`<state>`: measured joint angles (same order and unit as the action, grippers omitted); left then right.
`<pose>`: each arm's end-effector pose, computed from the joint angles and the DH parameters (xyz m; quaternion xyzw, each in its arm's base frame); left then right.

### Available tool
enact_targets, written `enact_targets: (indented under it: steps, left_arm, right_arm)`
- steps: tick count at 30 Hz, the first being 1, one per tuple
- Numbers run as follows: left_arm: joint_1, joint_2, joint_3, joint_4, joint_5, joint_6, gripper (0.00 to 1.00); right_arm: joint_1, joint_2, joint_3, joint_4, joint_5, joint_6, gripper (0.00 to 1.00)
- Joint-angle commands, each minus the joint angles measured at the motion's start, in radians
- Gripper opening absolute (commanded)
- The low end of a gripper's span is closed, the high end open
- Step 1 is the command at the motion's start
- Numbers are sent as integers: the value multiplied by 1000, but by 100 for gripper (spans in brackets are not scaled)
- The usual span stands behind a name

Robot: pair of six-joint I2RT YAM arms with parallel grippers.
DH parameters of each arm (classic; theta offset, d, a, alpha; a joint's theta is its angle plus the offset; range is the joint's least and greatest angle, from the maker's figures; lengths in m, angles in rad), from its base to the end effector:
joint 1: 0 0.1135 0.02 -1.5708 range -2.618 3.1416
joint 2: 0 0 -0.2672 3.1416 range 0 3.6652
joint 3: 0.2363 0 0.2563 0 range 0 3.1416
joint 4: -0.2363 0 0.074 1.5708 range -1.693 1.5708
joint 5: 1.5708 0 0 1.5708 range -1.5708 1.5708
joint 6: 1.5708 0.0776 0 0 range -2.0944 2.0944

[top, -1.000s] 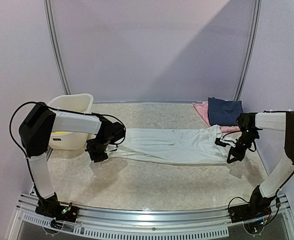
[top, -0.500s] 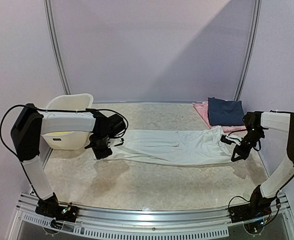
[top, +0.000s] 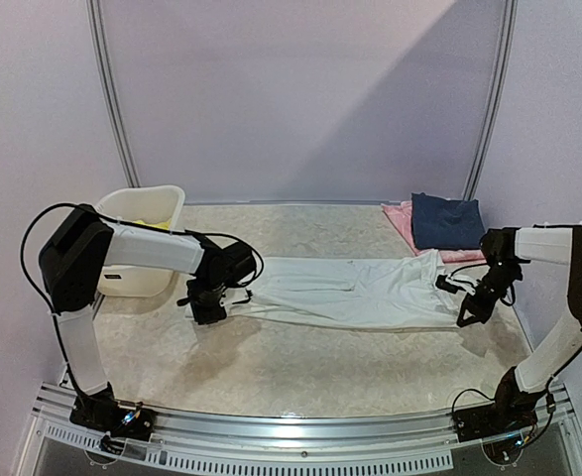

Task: Fold and stack the mixed laundry pile
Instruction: Move the rectangle-folded T-shirt to the center of the board.

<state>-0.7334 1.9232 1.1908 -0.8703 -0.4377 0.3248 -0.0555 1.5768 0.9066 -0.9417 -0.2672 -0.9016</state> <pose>0.2694 -0.1985 0.0981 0.4957 0.8408 0.2157 0.0288 0.2488 0.0067 0.1242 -0.4043 0.9047 0.1276 0.0432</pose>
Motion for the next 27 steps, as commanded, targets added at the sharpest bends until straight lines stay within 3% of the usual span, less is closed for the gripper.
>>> enact_targets:
  steps: [1, 4, 12, 21, 27]
  left_arm:
    - [-26, 42, -18, 12, 11, 13, 16]
    - [-38, 39, -11, -17, 3, 2, 0]
    - [-96, -23, 0, -251, 28, -112, 0]
    - [-159, -79, -26, -406, 114, -171, 0]
    - [-182, -72, -35, -446, 304, -98, 0]
  right_arm:
    - [-3, 30, -32, 37, 17, -14, 0]
    - [-3, 44, -39, 35, 16, -15, 0]
    - [-2, -21, -93, -26, 30, -46, 0]
    - [-3, -92, -191, -21, 92, -62, 1]
    - [-3, -128, -210, -30, 139, -69, 1]
